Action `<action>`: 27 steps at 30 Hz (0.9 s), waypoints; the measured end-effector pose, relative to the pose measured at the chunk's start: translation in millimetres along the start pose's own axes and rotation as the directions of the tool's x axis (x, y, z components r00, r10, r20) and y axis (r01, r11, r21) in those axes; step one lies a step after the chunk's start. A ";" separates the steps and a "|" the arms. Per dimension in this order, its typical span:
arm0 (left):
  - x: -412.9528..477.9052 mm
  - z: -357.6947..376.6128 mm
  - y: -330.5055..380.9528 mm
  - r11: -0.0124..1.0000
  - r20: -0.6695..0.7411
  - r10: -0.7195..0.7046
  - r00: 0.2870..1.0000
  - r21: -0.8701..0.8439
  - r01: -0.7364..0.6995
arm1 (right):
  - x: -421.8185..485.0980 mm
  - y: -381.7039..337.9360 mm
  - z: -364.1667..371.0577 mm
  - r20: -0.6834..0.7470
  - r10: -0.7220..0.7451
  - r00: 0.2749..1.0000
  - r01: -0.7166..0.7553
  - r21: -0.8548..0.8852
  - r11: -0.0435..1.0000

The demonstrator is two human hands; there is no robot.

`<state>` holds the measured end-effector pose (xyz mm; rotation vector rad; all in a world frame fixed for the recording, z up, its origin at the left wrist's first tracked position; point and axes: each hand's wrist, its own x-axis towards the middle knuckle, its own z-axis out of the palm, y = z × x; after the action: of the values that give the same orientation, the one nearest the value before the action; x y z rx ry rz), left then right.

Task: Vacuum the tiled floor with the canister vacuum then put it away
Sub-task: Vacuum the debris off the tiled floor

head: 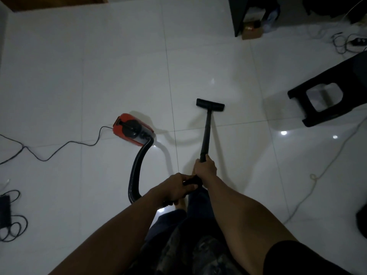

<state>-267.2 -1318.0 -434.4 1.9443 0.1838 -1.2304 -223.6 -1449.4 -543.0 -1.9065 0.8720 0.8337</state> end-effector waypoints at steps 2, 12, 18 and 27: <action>3.8 5.2 -1.9 1.000 -0.001 0.000 1.000 0.008 0.000 | 6.9 5.1 2.2 0.009 0.002 1.000 -0.002 -0.024 1.000; 68.2 -7.7 27.1 0.993 0.063 -0.114 0.992 0.020 0.113 | 131.2 37.9 28.8 0.038 0.035 0.999 -0.028 -0.163 0.986; 117.7 -39.1 73.0 0.992 0.095 -0.120 0.988 0.061 0.114 | 125.4 -41.5 -22.0 0.072 0.047 0.996 -0.039 -0.108 0.993; 202.2 -104.8 131.6 0.993 0.076 -0.069 0.995 0.097 0.061 | 179.9 -161.1 -93.9 0.104 0.036 0.994 -0.034 -0.022 0.999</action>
<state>-24.0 -1389.4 -504.8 1.9803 0.1513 -1.3785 24.0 -1514.5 -582.3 -1.8516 0.8377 0.9579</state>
